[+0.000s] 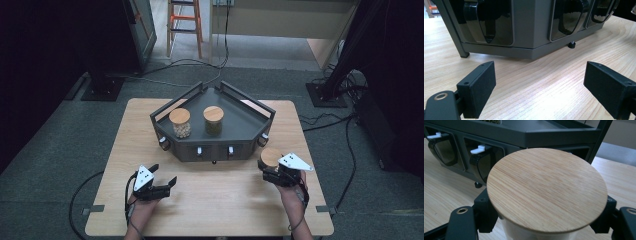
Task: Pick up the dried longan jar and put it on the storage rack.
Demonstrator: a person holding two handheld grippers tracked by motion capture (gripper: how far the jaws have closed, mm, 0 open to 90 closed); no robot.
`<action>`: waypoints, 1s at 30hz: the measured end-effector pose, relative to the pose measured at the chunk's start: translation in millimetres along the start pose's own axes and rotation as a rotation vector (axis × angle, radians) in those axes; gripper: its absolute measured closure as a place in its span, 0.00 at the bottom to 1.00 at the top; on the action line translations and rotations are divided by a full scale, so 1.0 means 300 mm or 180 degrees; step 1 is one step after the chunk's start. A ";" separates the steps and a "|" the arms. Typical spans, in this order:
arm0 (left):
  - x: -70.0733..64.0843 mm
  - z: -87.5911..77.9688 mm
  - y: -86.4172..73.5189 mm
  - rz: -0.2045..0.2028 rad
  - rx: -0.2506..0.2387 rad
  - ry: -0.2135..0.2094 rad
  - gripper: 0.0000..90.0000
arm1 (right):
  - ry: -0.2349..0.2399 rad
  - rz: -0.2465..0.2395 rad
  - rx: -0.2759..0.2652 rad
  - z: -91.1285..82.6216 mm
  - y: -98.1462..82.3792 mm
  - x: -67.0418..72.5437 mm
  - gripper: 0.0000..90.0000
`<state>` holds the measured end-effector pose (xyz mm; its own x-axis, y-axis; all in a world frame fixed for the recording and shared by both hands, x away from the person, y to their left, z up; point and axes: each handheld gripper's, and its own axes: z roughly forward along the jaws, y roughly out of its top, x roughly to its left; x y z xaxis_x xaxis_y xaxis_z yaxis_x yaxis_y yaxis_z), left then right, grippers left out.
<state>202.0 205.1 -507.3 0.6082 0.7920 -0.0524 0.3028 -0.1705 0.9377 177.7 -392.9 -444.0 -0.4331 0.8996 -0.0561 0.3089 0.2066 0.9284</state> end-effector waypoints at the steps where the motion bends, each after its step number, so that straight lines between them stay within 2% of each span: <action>1: 0.000 0.000 0.000 0.0000 -0.0001 0.0002 0.12 | 0.0000 -0.0012 -0.0012 0.000 0.002 0.000 0.28; 30: 0.004 -0.007 0.000 -0.0011 -0.0021 0.0015 0.12 | 0.0079 -0.0076 -0.0033 0.018 0.107 0.000 0.27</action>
<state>201.1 207.3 -506.8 0.6037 0.7954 -0.0538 0.2999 -0.1640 0.9398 192.2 -384.3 -416.2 -0.4611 0.8846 -0.0693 0.2896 0.2239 0.9306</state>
